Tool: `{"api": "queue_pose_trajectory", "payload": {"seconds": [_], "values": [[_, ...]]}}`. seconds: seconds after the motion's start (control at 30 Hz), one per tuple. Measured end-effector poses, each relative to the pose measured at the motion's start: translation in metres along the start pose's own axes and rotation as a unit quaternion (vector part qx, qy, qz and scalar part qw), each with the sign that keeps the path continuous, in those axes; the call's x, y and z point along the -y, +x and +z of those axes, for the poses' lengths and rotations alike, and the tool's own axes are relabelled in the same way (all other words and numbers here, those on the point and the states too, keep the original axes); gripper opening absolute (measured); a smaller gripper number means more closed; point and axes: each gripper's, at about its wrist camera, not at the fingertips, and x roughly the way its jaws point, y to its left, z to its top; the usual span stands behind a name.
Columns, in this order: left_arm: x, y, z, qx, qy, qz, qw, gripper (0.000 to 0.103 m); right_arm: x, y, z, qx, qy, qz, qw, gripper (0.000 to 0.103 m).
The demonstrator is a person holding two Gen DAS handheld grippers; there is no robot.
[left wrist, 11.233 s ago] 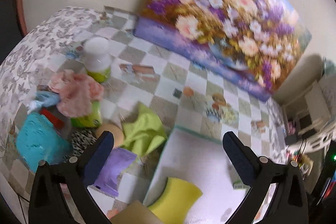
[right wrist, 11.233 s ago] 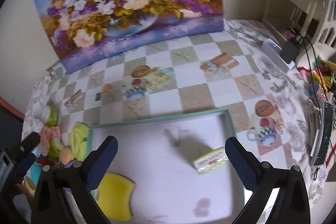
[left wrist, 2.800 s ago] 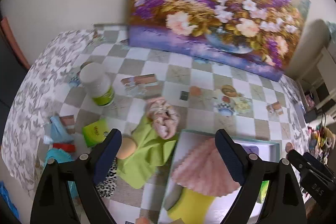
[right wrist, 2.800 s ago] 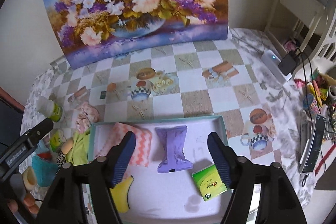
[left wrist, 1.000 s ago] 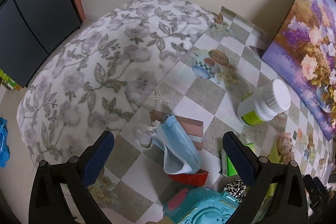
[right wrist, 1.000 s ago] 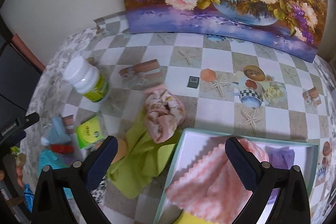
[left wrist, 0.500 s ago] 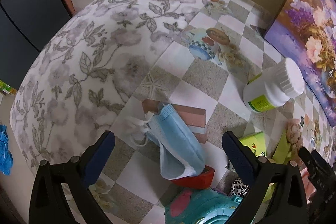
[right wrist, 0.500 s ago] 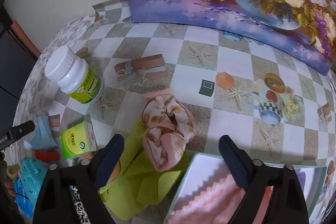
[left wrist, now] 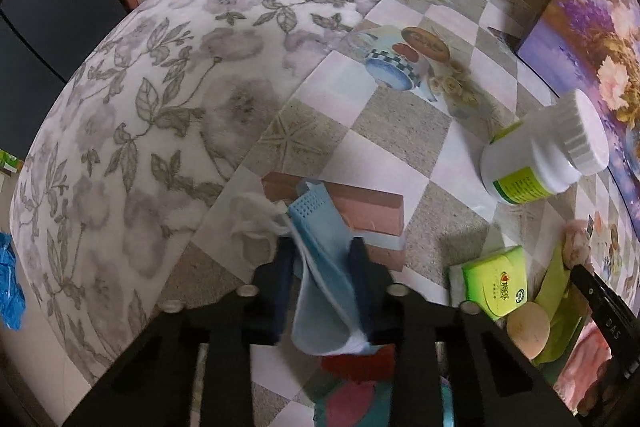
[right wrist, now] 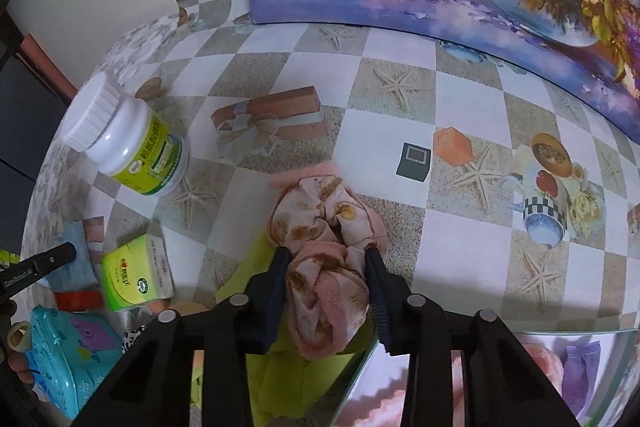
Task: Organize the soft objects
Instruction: 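Grasp the blue face mask with the left tool while the right tool grasps the floral pink cloth, then carry the mask and floral cloth over the white tray and open both tools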
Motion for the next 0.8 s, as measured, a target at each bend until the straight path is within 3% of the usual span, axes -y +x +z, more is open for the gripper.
{"api": "queue_pose_trajectory", "payload": {"seconds": [0.3, 0.8], "values": [[-0.006, -0.017, 0.004, 0.044, -0.022, -0.003, 0.9988, 0.013, 0.008, -0.013, -0.002, 0.015, 0.012, 0.012, 1.0, 0.02], [0.01, -0.102, 0.003, 0.144, -0.018, -0.033, 0.9888, 0.012, 0.012, -0.098, -0.004, 0.096, 0.018, 0.028, 0.995, 0.018]]}}
